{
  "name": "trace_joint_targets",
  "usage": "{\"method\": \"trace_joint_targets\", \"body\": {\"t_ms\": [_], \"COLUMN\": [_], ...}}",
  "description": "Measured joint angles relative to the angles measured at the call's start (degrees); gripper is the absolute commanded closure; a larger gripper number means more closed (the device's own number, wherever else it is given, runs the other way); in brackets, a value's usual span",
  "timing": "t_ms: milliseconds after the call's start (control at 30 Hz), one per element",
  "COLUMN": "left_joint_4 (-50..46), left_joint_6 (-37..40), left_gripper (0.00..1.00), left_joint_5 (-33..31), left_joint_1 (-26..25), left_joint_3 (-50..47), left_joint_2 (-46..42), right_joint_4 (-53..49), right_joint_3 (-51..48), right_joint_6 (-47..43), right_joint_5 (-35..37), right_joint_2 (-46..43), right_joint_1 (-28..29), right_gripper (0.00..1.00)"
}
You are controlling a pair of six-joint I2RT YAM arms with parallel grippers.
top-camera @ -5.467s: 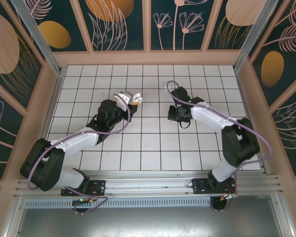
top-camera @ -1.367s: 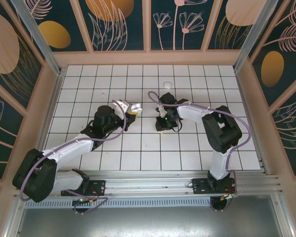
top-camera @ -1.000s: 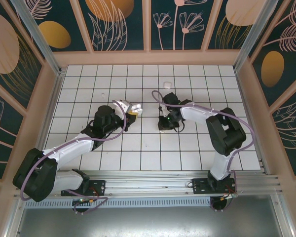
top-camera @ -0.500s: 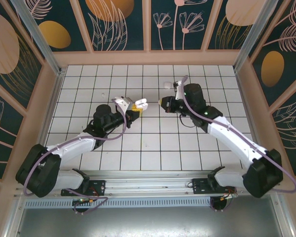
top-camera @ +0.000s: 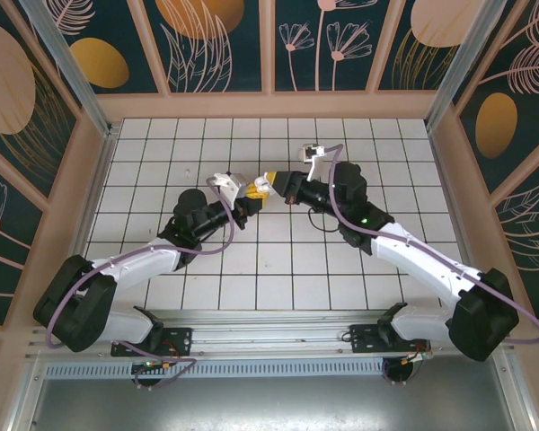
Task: Insert the wireless bluetooth earbuds into the charging case
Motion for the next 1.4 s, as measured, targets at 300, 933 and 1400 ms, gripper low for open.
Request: {"method": "trace_joint_targets", "body": {"t_ms": [300,933,1400], "left_joint_4": [0.2,0.3,1.5], "left_joint_6": [-0.2,-0.6,-1.6], "left_gripper": [1.00,1.00,1.00], "left_joint_5": [1.2,0.4,-0.2], "left_joint_1": [0.0,0.0,-0.2], "left_joint_3": [0.0,-0.1,-1.4], "left_joint_2": [0.0,-1.3,-1.9], "right_joint_4": [3.9,8.4,15.2], "right_joint_3": [-0.8,-3.8,-8.2], "right_joint_6": [2.4,6.4,10.9], "right_joint_5": [-1.7,0.8,5.9], "right_joint_2": [3.1,3.2,3.0], "right_joint_1": [0.3,2.5,4.2], "right_gripper": [0.93,0.93,0.89]}}
